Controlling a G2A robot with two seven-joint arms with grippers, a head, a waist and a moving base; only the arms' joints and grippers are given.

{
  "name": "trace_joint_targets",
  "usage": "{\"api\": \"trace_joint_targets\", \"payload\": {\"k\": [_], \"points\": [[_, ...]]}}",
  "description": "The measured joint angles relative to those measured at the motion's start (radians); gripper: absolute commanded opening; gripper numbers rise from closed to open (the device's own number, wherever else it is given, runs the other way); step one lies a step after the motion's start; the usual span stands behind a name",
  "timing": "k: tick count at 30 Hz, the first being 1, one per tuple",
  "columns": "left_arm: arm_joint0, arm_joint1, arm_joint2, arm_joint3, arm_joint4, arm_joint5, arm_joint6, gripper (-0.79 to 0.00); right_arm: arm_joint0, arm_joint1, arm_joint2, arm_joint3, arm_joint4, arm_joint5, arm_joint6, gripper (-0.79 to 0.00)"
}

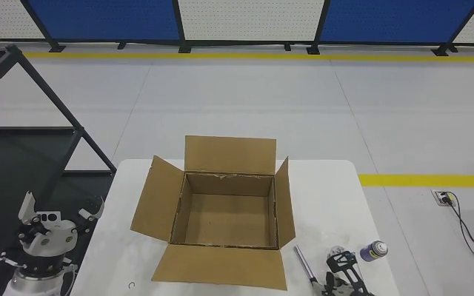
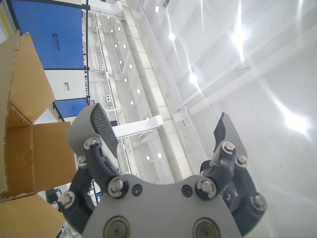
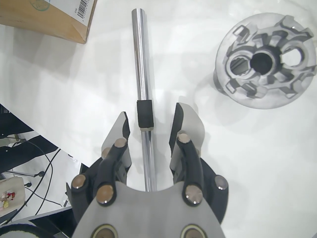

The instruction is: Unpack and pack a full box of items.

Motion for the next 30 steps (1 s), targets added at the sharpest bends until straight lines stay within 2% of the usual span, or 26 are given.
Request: {"api": "trace_joint_targets", "payload": {"k": [2, 3, 4, 5, 13, 20, 30], "points": [[0.000, 0.000, 0.000, 0.000, 0.000, 0.000, 0.000, 0.000, -0.015, 0.003, 0.008, -0.022, 0.010, -0.001, -0.012, -0.403], [0.000, 0.000, 0.000, 0.000, 0.000, 0.000, 0.000, 0.000, -0.021, 0.004, 0.013, -0.033, 0.017, -0.002, -0.017, -0.259], [0.000, 0.000, 0.000, 0.000, 0.000, 0.000, 0.000, 0.000, -0.030, 0.006, 0.020, -0.048, 0.029, -0.006, -0.022, -0.154], [0.000, 0.000, 0.000, 0.000, 0.000, 0.000, 0.000, 0.000, -0.037, 0.007, 0.027, -0.061, 0.041, -0.010, -0.025, 0.000], [0.000, 0.000, 0.000, 0.000, 0.000, 0.000, 0.000, 0.000, -0.125, 0.022, 0.106, -0.219, 0.189, -0.104, -0.040, 0.000], [0.000, 0.000, 0.000, 0.000, 0.000, 0.000, 0.000, 0.000, -0.212, 0.033, 0.183, -0.341, 0.405, -0.229, -0.111, 0.000], [0.000, 0.000, 0.000, 0.000, 0.000, 0.000, 0.000, 0.000, -0.226, 0.036, 0.202, -0.367, 0.441, -0.223, -0.121, 0.000]]}}
